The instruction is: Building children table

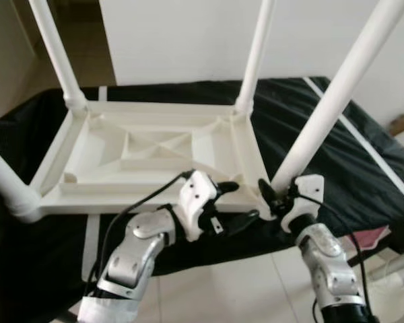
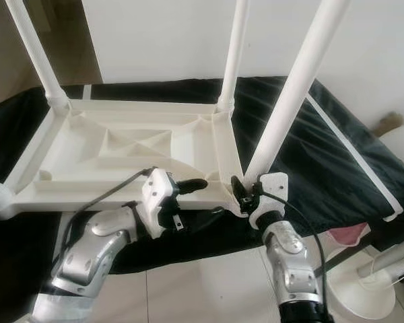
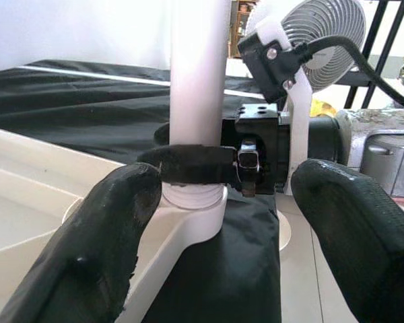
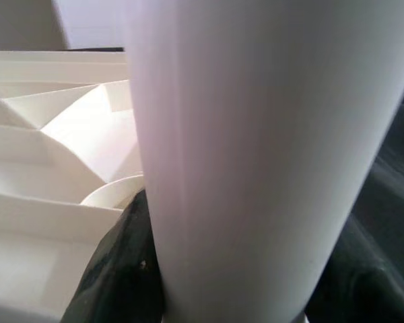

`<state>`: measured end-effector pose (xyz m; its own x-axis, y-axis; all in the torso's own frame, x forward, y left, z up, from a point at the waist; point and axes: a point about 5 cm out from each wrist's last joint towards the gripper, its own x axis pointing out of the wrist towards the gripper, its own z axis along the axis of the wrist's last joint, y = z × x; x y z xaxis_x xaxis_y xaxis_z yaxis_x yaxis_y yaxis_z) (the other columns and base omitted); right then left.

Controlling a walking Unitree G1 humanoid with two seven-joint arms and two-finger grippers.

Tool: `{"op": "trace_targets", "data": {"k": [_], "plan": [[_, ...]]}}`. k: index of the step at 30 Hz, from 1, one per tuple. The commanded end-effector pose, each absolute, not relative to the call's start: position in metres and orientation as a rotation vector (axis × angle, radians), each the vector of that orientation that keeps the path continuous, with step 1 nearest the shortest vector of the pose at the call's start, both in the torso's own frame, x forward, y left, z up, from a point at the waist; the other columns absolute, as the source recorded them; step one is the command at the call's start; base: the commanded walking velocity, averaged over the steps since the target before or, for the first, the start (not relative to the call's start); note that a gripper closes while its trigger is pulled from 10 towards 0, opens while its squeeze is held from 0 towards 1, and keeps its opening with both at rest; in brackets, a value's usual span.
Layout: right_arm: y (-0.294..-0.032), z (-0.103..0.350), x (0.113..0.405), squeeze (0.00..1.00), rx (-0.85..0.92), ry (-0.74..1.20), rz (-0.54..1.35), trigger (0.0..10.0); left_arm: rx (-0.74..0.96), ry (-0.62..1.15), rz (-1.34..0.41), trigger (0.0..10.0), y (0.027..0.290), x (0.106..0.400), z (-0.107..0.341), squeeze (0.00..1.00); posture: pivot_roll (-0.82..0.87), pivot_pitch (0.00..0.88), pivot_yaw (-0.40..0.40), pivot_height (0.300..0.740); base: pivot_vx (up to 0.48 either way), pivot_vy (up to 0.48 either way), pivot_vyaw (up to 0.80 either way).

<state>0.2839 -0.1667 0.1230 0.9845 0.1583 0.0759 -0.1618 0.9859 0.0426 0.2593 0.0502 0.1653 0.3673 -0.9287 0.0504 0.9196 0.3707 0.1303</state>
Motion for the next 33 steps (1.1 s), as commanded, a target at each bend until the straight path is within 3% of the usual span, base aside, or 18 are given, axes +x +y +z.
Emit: {"op": "trace_targets", "data": {"k": [1,11,26,27,33], "plan": [[-0.17,0.124,0.284,0.0,0.062,-0.076,0.087,10.0,0.092,-0.138,-1.159,10.0,0.05,0.263,0.167,0.0,-0.02,0.028,-0.05,0.74,0.0,0.0,0.0],[-0.146,0.122,0.283,0.0,0.21,-0.064,-0.101,10.0,0.111,-0.159,-1.122,10.0,0.052,0.271,0.169,0.0,0.0,0.036,-0.053,0.74,0.0,0.0,0.0],[-0.142,0.122,0.281,0.0,0.167,-0.064,-0.12,10.0,0.117,-0.176,-1.115,10.0,0.051,0.273,0.17,0.0,-0.01,0.038,-0.056,0.74,0.0,0.0,0.0],[-0.142,0.123,0.281,1.0,0.168,-0.067,-0.113,10.0,0.116,-0.177,-1.115,10.0,0.051,0.273,0.171,0.0,-0.01,0.039,-0.057,0.74,0.0,0.0,0.0],[-0.141,0.129,0.279,1.0,0.16,-0.1,-0.069,10.0,0.114,-0.189,-1.111,10.0,0.05,0.274,0.172,0.0,-0.01,0.038,-0.057,0.74,0.0,0.0,0.0]]}}
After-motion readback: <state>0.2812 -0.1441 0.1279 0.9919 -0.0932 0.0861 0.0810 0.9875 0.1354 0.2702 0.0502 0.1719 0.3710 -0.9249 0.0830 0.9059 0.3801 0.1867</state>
